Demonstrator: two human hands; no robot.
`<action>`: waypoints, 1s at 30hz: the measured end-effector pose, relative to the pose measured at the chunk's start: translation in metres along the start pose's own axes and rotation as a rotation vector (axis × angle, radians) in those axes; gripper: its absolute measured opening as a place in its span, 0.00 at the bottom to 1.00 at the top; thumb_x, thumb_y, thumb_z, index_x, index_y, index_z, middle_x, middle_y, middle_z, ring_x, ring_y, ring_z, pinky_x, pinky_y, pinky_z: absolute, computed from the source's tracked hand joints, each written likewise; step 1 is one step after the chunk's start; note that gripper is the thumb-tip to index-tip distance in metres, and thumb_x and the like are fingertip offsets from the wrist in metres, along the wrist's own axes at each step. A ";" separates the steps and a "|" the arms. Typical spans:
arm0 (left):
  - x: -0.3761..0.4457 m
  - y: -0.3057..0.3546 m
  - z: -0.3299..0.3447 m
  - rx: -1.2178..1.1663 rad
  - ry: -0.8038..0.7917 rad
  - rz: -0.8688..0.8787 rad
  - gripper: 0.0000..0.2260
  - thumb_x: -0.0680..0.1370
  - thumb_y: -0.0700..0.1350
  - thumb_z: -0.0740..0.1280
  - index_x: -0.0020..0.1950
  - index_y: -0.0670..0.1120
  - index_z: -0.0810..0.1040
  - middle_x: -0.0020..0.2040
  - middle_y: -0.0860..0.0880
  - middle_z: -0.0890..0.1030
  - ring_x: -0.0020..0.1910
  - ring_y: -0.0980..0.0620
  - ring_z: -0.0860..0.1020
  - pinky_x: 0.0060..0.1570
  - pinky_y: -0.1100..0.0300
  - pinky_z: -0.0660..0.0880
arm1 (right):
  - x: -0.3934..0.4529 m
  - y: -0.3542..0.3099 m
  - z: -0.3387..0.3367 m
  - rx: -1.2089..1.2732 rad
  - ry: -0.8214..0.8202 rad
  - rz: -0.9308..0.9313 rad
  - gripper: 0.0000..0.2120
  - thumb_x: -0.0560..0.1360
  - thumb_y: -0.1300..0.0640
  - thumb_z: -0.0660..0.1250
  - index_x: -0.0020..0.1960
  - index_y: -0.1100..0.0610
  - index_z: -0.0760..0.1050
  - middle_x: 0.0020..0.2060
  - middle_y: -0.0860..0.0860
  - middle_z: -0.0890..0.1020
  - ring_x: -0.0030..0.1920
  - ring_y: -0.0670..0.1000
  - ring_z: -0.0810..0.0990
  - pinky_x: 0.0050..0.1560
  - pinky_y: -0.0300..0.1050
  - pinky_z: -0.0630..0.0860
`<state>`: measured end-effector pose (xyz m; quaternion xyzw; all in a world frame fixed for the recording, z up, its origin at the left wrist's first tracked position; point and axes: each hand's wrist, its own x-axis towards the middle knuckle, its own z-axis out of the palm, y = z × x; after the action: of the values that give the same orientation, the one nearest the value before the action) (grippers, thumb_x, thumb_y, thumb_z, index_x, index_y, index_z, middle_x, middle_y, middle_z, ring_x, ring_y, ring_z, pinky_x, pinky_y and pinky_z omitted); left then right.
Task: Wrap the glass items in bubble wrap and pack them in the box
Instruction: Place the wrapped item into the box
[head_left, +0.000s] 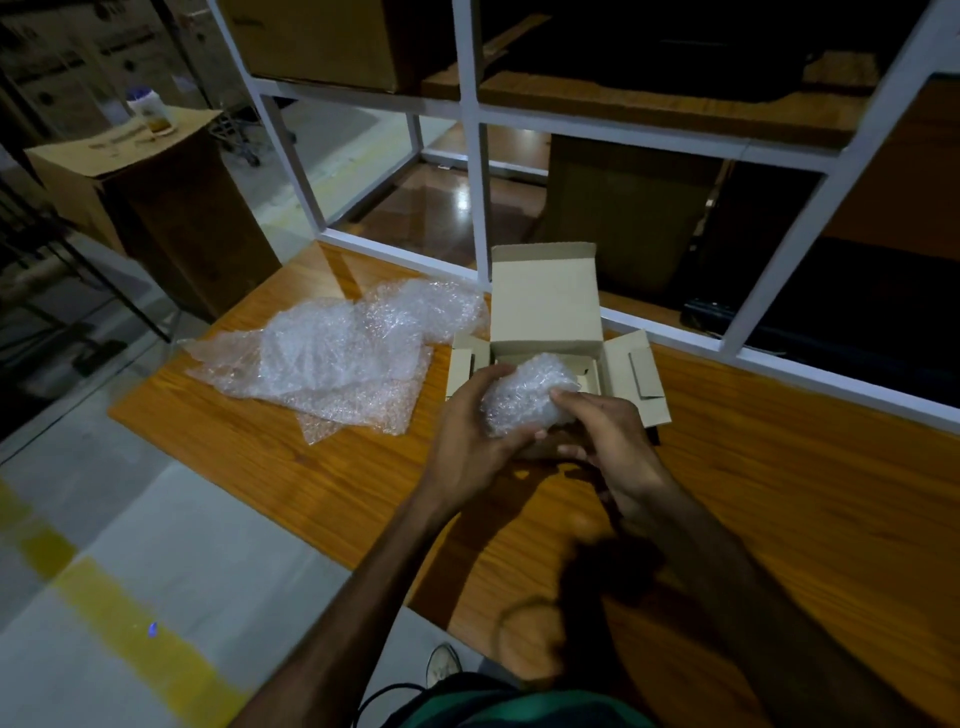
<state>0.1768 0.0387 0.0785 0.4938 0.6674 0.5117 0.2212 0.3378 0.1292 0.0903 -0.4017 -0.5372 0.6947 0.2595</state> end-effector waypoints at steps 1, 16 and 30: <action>0.003 0.000 0.001 0.026 -0.020 0.003 0.31 0.72 0.49 0.82 0.71 0.50 0.74 0.65 0.53 0.78 0.62 0.55 0.79 0.51 0.65 0.81 | 0.000 0.000 -0.004 0.004 0.006 0.013 0.15 0.81 0.47 0.69 0.61 0.57 0.83 0.51 0.52 0.89 0.50 0.49 0.88 0.55 0.50 0.83; 0.093 -0.001 0.006 0.391 -0.406 0.019 0.31 0.70 0.41 0.82 0.71 0.46 0.76 0.68 0.48 0.79 0.65 0.52 0.77 0.60 0.64 0.76 | 0.076 -0.030 -0.067 -0.509 -0.249 0.016 0.32 0.76 0.59 0.77 0.76 0.47 0.68 0.59 0.53 0.80 0.51 0.48 0.85 0.43 0.36 0.81; 0.104 -0.045 0.033 0.580 -0.570 -0.044 0.29 0.71 0.41 0.82 0.69 0.44 0.76 0.65 0.43 0.81 0.61 0.45 0.81 0.54 0.55 0.82 | 0.119 -0.012 -0.049 -1.154 -0.309 0.075 0.35 0.68 0.48 0.83 0.71 0.52 0.73 0.60 0.51 0.81 0.55 0.52 0.81 0.54 0.50 0.82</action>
<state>0.1408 0.1462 0.0473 0.6432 0.7066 0.1401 0.2596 0.3131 0.2531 0.0636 -0.3907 -0.8447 0.3500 -0.1065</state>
